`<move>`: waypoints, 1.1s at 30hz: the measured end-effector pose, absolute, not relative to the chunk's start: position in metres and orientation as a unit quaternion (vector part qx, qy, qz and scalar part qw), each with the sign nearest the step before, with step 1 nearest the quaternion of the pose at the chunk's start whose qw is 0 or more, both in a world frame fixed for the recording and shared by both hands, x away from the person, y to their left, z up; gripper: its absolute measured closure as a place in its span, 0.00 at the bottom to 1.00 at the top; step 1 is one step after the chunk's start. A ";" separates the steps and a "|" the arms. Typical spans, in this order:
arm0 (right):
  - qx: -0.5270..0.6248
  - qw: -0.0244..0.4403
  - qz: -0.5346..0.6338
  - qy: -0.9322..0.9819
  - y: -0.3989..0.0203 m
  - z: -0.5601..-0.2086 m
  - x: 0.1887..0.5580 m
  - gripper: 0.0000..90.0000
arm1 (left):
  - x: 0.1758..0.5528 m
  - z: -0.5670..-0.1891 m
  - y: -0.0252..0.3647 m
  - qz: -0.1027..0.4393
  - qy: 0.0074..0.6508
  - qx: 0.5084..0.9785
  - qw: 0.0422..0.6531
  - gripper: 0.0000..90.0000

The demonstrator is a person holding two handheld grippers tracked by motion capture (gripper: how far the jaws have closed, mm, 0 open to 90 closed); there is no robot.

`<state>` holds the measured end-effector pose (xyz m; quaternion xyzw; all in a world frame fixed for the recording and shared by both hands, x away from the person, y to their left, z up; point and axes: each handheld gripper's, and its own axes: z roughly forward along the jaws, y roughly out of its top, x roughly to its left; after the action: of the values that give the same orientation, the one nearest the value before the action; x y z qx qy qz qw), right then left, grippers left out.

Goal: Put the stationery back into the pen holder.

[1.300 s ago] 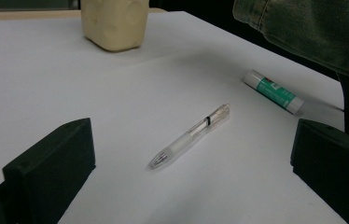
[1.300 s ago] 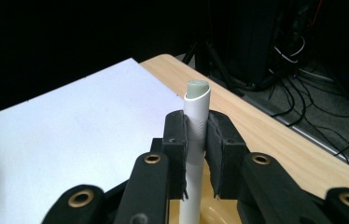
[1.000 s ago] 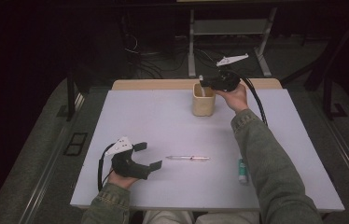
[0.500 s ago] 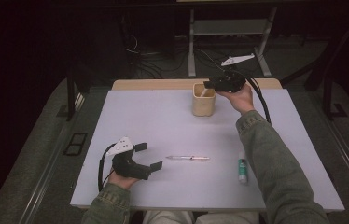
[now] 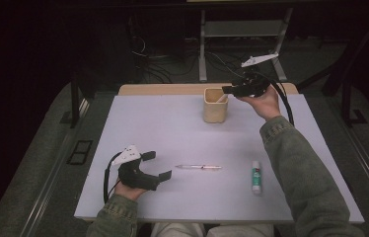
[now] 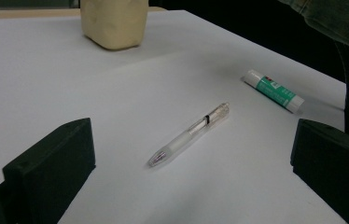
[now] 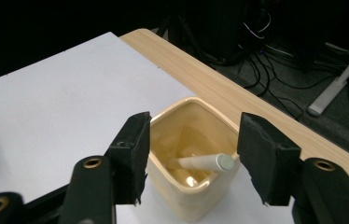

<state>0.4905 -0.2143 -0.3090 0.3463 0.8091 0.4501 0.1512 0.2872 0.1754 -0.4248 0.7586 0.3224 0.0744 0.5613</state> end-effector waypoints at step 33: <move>0.404 0.126 0.421 0.802 -0.235 -0.312 0.413 0.00 | 0.287 -0.426 0.174 0.079 0.323 0.762 0.556 0.00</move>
<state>0.4130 -0.2352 -0.3117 0.4042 0.8021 0.4213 0.1258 0.2874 0.1737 -0.4255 0.7622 0.3226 0.0788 0.5556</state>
